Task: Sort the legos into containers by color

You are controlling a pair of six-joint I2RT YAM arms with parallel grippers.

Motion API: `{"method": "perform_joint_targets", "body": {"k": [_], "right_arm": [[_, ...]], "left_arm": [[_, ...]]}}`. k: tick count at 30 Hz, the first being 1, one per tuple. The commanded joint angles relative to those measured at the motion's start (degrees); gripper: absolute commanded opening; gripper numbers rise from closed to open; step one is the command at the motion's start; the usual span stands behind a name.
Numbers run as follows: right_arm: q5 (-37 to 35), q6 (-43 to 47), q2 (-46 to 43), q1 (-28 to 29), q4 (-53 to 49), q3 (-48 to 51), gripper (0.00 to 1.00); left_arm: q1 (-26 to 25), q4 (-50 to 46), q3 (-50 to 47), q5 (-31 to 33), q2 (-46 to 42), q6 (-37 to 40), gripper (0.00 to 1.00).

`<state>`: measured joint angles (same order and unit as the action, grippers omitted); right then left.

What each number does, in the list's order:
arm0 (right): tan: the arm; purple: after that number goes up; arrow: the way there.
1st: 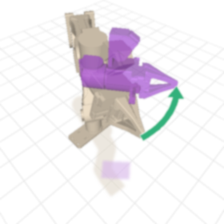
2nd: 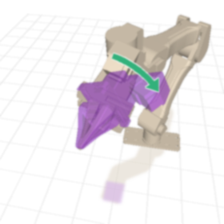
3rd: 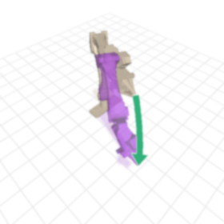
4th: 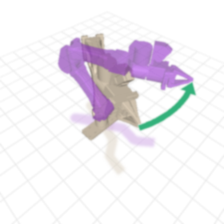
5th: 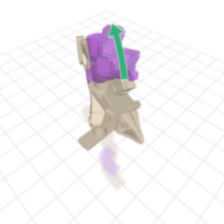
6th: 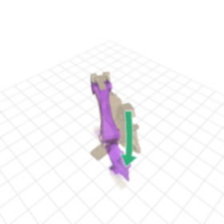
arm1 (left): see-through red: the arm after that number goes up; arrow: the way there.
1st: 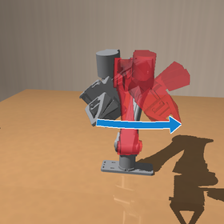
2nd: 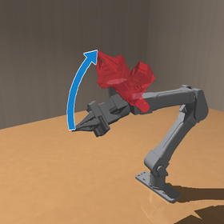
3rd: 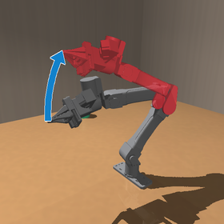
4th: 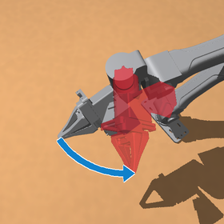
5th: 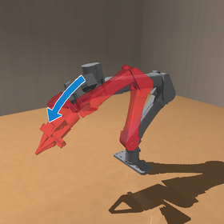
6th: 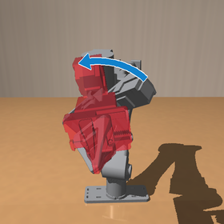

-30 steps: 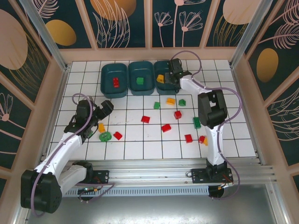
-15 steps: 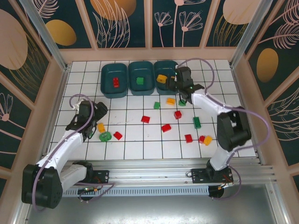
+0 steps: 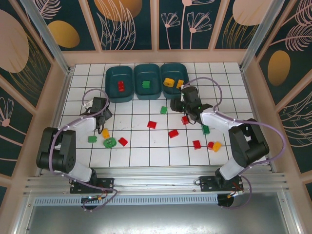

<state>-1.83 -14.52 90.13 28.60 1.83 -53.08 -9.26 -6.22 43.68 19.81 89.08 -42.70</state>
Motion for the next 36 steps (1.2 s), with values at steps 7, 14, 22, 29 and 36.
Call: {"method": "perform_joint_targets", "body": {"k": [7,14,22,29,36], "right_arm": [[-0.8,-2.5,-5.8,-0.1,5.6,6.2,0.55],[-3.7,-3.7,-9.0,-0.1,10.7,11.7,0.52],[-7.4,-4.4,-10.6,-0.2,13.7,14.8,0.51],[-11.7,-9.7,-13.4,-3.9,15.8,18.8,0.51],[-12.4,-12.8,-16.4,-8.2,17.8,22.6,0.52]], "left_arm": [[0.4,4.4,0.0,-4.1,5.3,3.9,0.61],[0.4,4.3,-0.3,-5.3,6.2,5.8,0.43],[0.4,3.9,-2.0,-8.4,1.9,5.9,0.21],[-9.0,1.8,5.5,-13.2,-3.1,4.5,0.17],[-21.4,4.0,29.7,-25.5,12.1,9.1,0.15]]}}
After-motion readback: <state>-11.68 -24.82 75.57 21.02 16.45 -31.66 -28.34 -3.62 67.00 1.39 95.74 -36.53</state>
